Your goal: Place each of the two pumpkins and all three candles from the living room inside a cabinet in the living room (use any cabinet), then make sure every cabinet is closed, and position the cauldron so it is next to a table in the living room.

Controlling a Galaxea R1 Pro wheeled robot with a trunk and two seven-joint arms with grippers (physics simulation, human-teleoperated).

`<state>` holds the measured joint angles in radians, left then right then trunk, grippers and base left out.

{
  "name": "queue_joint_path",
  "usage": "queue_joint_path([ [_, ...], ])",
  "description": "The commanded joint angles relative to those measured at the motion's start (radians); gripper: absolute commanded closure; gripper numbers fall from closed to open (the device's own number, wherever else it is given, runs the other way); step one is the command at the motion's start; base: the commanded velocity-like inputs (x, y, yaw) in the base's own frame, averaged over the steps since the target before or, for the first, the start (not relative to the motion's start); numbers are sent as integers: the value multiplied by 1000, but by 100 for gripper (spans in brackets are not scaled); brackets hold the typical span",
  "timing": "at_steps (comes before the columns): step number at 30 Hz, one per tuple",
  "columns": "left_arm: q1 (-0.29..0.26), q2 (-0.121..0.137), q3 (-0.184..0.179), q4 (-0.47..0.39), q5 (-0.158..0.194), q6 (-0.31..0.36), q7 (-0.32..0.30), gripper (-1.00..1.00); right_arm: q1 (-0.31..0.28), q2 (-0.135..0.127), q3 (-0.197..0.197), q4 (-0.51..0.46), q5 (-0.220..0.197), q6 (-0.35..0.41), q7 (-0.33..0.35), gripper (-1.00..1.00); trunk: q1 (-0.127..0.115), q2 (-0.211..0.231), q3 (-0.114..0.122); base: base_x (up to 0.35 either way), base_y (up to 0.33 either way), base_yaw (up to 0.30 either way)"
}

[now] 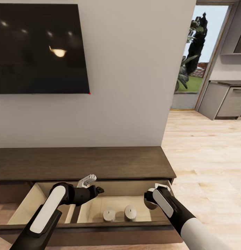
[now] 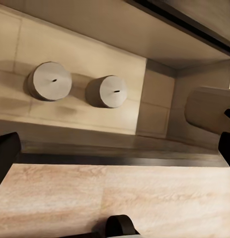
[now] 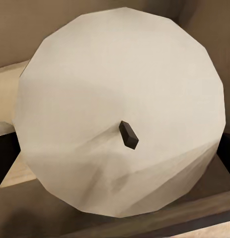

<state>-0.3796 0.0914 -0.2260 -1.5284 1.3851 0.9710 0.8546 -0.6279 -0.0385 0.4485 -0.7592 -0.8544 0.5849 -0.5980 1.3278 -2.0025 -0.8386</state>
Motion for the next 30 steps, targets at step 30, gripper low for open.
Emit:
queue_joint_path([
  [30, -1, 1, -3, -4, 9, 1, 9, -100, -1, 0, 5, 1, -13, 53, -11, 100, 69, -126, -57, 30, 0, 0],
])
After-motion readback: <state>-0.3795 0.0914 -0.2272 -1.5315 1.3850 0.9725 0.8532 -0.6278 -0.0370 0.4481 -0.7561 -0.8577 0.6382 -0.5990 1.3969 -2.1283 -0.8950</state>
